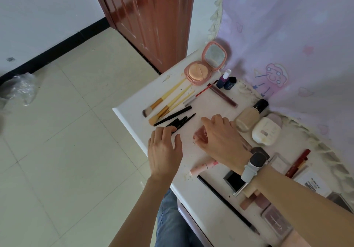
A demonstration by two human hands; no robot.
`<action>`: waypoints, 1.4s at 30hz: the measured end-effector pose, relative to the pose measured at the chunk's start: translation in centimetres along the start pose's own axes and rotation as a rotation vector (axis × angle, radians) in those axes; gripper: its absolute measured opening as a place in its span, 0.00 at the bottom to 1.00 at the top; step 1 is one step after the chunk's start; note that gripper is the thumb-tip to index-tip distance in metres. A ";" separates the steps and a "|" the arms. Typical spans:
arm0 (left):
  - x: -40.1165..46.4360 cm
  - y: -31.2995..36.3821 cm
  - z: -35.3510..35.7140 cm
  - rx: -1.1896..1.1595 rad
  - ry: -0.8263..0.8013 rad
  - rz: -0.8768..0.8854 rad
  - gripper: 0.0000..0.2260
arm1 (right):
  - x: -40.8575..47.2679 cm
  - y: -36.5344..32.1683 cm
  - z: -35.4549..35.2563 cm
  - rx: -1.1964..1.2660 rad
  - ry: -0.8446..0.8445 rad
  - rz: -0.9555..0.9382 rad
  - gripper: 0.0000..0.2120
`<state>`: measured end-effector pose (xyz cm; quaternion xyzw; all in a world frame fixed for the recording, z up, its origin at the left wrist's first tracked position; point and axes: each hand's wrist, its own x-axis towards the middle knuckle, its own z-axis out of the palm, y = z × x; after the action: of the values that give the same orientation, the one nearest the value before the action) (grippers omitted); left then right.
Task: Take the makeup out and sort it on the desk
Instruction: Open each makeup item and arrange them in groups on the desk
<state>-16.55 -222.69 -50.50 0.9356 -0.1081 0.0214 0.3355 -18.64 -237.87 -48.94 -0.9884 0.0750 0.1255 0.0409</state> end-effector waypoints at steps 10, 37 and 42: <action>-0.8 0.7 -3.3 -1.078 -0.487 -0.685 0.12 | -2.9 -2.0 -2.4 0.816 0.080 -0.187 0.26; -3.4 -1.0 -4.3 -1.477 -0.544 -0.953 0.14 | -5.0 -3.4 -2.1 0.477 0.256 -0.324 0.11; -2.6 -1.8 -4.7 -1.329 -0.568 -1.011 0.11 | -3.6 -2.4 -2.2 0.711 0.129 -0.145 0.07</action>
<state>-18.54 -217.87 -48.25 0.4527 0.2493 -0.4303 0.7402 -21.19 -235.22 -45.77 -0.9211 0.0460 0.0258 0.3858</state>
